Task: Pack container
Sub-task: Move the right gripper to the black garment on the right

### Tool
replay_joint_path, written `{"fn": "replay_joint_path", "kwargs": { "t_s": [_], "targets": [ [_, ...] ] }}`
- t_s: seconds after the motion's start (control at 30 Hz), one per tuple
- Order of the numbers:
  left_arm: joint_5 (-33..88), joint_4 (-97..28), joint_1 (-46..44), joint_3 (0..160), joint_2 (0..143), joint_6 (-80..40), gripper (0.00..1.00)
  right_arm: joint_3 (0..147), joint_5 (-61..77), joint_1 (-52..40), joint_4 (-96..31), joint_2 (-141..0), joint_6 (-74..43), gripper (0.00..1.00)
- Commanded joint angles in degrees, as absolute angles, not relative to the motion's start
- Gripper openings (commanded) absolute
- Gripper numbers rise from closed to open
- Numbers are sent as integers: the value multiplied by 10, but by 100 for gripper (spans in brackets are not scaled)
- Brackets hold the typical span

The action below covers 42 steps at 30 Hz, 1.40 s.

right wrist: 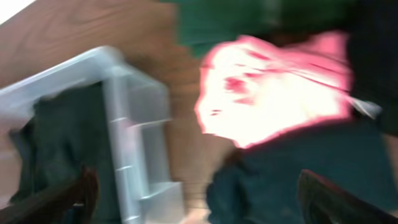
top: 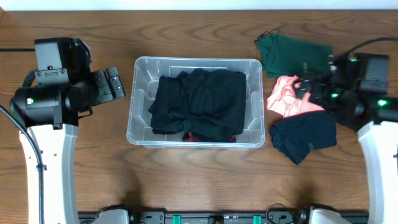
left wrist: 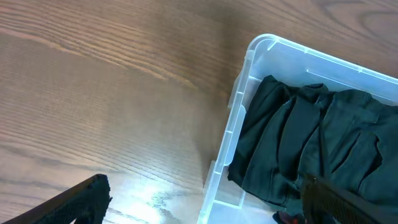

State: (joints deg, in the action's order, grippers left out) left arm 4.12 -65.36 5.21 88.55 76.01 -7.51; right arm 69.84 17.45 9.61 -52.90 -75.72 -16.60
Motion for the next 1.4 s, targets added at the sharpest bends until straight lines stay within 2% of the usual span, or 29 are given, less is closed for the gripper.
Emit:
{"fn": "replay_joint_path", "kwargs": {
  "t_s": [0.0,0.17,0.3,0.47,0.63,0.8,1.2,1.37],
  "targets": [
    [38,-653,55,893,760,-78,98,708,238,192,-554,-781,-143,99],
    [38,-653,55,893,760,-78,98,708,276,338,-574,-818,-105,99],
    [38,-653,55,893,760,-78,98,708,281,427,-527,-850,-101,99],
    [38,-653,55,893,760,-78,98,708,320,478,-452,-910,-90,99],
    [38,-653,55,893,760,-78,98,708,341,504,-366,-992,-88,99],
    [38,-653,55,893,760,-78,98,714,445,526,-317,-1067,-20,98],
    [38,-653,55,893,760,-78,98,714,426,547,-287,-1148,-10,96],
    [38,-653,55,893,760,-78,98,714,403,537,-294,-1170,-3,90]
  ]
}}
